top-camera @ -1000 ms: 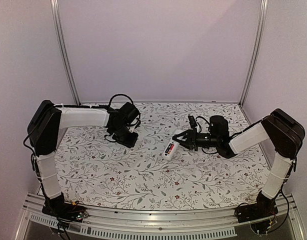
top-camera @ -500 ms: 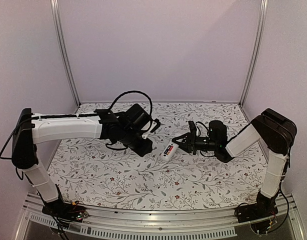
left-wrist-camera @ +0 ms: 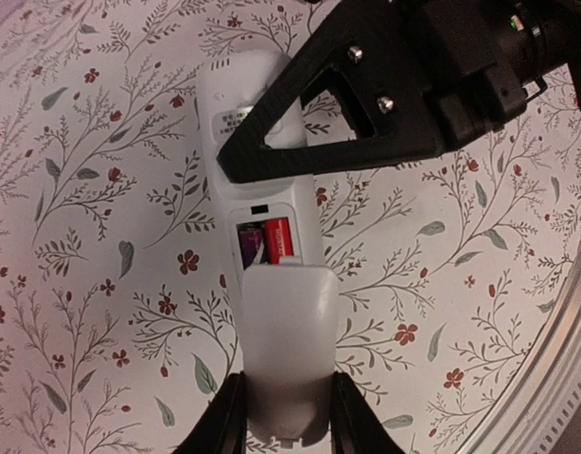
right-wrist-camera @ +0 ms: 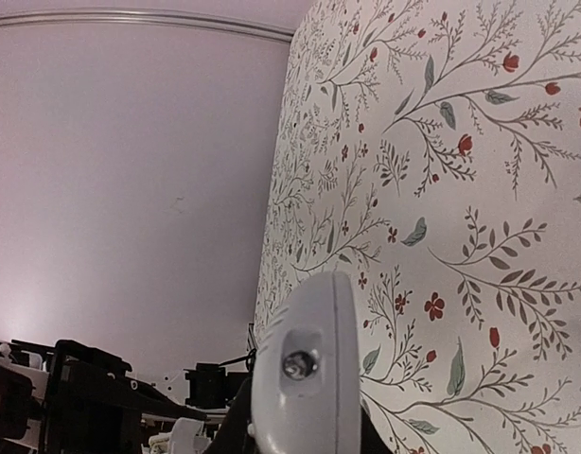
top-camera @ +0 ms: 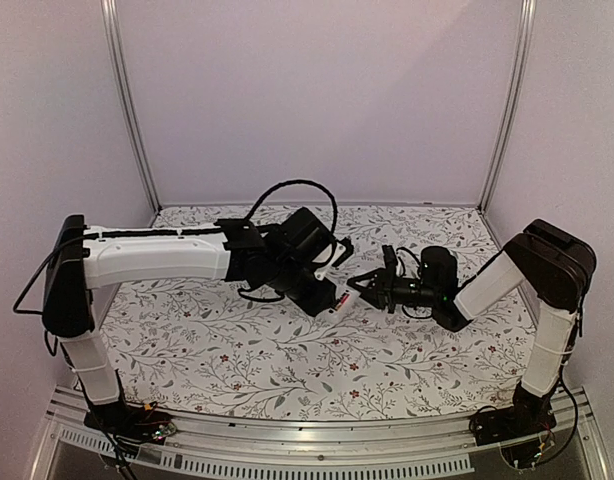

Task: Load the batteries into the remote control
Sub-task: Load the battery cover onto the remote control without the battery cover, then press the battery cover on the remote control.

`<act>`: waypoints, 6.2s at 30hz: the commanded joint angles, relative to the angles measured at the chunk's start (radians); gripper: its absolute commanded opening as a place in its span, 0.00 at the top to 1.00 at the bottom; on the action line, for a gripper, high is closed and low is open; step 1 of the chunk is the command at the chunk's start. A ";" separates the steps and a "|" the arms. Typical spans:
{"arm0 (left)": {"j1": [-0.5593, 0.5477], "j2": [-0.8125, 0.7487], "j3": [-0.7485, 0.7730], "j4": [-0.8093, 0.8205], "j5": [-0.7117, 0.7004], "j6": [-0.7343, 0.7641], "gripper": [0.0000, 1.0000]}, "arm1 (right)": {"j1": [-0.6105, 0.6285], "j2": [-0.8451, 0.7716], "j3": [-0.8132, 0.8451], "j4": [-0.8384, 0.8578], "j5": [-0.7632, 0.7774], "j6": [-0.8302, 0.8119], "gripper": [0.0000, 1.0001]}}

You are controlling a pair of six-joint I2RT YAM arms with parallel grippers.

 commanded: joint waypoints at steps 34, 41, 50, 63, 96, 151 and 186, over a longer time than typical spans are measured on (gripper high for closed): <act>0.029 0.159 0.187 -0.169 -0.044 -0.050 0.72 | 0.034 -0.073 -0.037 0.121 0.026 -0.011 1.00; 0.035 0.171 0.195 -0.171 -0.010 -0.043 0.72 | 0.038 -0.074 -0.034 0.124 0.023 -0.012 1.00; 0.022 0.187 0.218 -0.176 0.008 -0.027 0.72 | 0.040 -0.074 -0.033 0.117 0.028 -0.018 0.99; 0.024 0.220 0.260 -0.199 0.018 -0.030 0.72 | 0.047 -0.087 -0.033 0.122 0.028 -0.024 0.99; 0.021 0.098 0.189 -0.090 0.027 0.014 0.18 | 0.045 -0.062 -0.033 0.166 0.016 0.016 0.99; -0.070 -0.447 -0.432 0.291 0.177 0.835 0.72 | 0.118 0.017 0.119 0.262 -0.257 0.196 1.00; -0.074 -0.330 -0.370 0.155 0.166 0.819 0.89 | 0.129 0.011 0.122 0.279 -0.259 0.205 1.00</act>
